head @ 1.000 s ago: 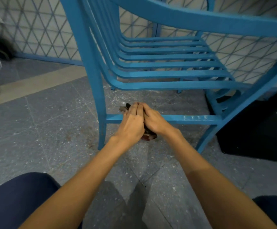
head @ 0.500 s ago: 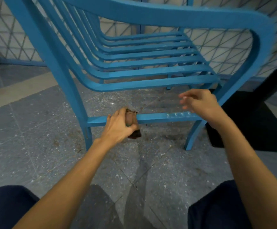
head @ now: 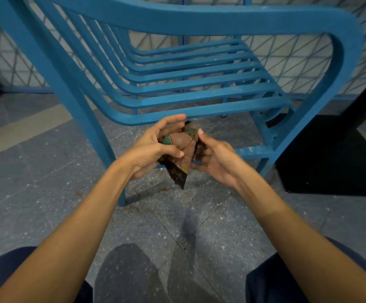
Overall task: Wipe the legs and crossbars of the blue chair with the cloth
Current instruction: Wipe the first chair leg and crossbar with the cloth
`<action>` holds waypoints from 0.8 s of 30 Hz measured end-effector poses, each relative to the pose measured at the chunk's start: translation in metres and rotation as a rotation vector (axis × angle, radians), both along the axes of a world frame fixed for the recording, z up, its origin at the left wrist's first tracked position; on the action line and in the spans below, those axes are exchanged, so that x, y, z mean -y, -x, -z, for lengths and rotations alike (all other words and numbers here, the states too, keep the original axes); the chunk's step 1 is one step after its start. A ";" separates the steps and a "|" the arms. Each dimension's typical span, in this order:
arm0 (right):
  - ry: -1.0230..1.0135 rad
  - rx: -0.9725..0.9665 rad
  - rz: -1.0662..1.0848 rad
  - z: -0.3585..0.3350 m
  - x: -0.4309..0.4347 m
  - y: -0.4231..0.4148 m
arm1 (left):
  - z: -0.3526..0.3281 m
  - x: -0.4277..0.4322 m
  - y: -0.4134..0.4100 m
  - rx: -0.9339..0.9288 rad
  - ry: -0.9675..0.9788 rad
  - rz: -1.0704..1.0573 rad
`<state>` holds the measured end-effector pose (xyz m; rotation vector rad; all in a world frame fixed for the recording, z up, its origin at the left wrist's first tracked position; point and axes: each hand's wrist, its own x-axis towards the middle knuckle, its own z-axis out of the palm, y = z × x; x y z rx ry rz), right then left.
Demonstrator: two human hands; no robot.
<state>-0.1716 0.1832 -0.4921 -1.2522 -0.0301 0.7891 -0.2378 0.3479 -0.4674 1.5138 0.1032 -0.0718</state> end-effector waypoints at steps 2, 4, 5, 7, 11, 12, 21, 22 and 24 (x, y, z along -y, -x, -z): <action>-0.039 0.026 0.128 -0.001 0.000 -0.001 | 0.005 -0.001 0.001 -0.097 0.144 -0.093; 0.006 0.133 0.197 -0.001 0.000 -0.004 | 0.010 -0.001 0.000 -0.181 0.249 -0.190; 0.063 0.205 0.218 -0.001 0.000 -0.007 | 0.011 -0.001 -0.001 -0.208 0.222 -0.215; 0.211 0.352 0.279 -0.001 0.002 -0.014 | 0.012 -0.005 -0.004 -0.217 0.111 -0.237; 0.414 0.475 0.303 -0.001 0.002 -0.032 | 0.015 -0.022 -0.016 -0.114 -0.168 -0.447; 0.465 0.499 0.266 0.002 0.000 -0.036 | 0.018 -0.024 -0.019 -0.090 -0.415 -0.480; 0.919 0.727 0.013 -0.019 0.032 -0.033 | 0.086 0.042 -0.020 0.035 -1.477 -0.080; 0.970 0.649 0.001 -0.024 0.050 -0.037 | 0.092 0.040 -0.019 0.071 -1.523 -0.124; 1.124 0.433 -0.007 -0.035 0.089 -0.042 | 0.102 0.035 -0.018 0.153 -1.552 -0.173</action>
